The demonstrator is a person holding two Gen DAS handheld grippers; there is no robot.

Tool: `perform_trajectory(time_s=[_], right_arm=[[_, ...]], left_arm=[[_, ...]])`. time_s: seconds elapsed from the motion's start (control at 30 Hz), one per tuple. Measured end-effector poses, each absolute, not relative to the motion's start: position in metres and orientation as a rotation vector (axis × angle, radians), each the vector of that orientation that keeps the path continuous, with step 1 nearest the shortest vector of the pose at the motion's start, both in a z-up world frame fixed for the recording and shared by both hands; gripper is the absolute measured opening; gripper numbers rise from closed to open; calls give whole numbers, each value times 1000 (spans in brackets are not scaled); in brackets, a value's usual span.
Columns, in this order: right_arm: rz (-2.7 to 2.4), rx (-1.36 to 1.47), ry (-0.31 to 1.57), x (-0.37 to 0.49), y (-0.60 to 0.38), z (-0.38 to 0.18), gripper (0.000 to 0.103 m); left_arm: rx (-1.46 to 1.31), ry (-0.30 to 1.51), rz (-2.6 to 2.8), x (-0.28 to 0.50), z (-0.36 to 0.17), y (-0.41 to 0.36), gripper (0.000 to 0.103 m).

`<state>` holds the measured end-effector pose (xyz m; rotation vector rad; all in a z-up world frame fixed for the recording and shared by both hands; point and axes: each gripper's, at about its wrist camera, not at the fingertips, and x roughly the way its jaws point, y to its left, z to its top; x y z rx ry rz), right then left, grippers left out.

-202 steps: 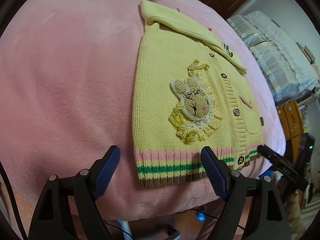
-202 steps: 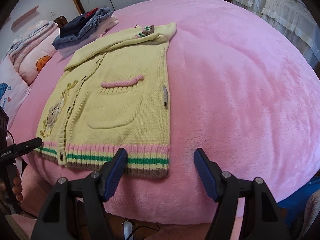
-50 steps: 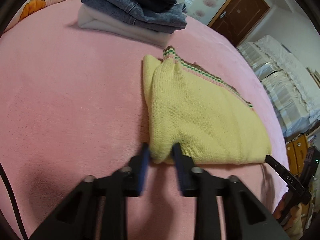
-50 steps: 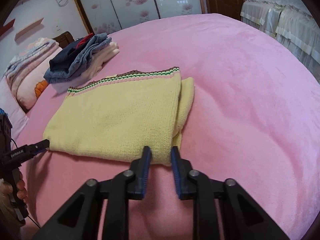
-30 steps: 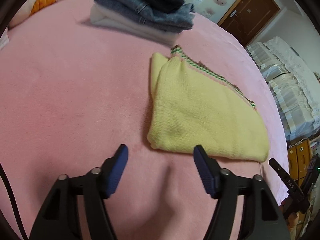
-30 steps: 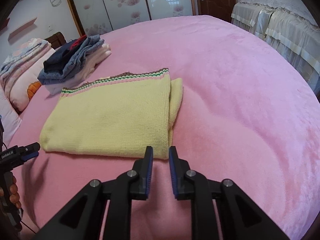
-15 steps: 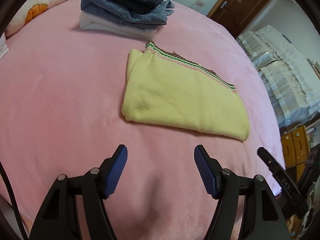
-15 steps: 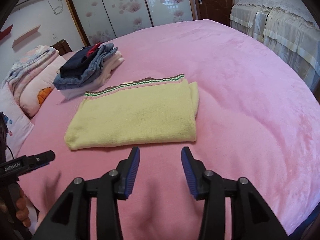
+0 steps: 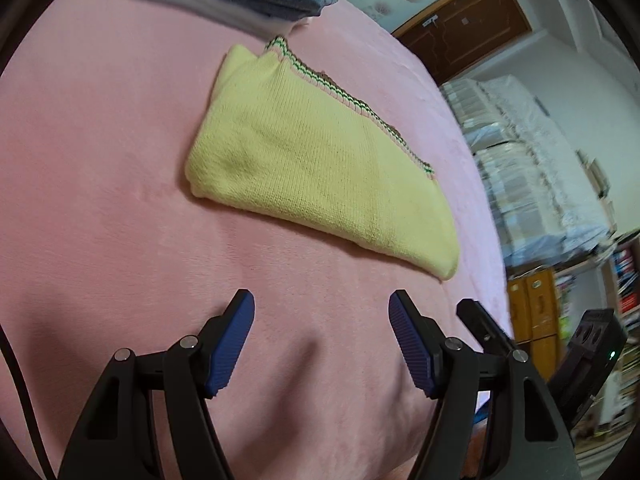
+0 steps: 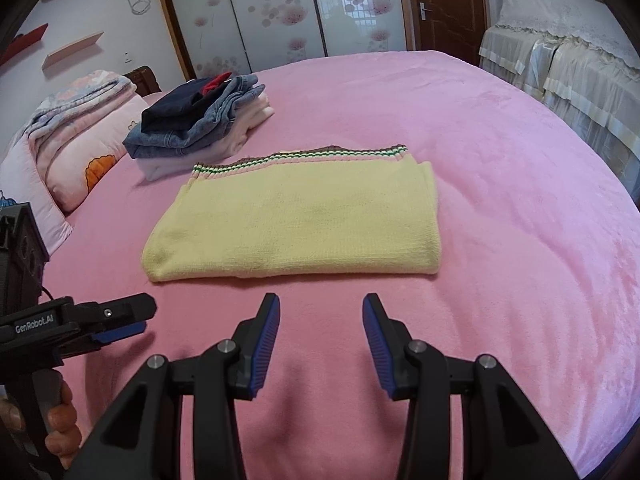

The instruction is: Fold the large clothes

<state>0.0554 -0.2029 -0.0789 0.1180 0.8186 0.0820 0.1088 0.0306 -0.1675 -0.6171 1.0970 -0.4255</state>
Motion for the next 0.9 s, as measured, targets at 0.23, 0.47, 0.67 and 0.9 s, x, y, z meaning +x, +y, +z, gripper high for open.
perform_trajectory(time_s=[0.23,0.47,0.67,0.9], right_arm=[[108,105,799,70,-192,-81,43],[123,103,791,83,-186,-85,43],[128,113,789,96,-186,-89,43],[133,86,768,125,-178,-88,40]], left_arm=[[-741,1029,-457,124,-199,35,68],[-756,926,-464,150,-209,34,68],[-786,876,-462,174,-217,33,68],[-842,844,-439,192,-215,42,67]])
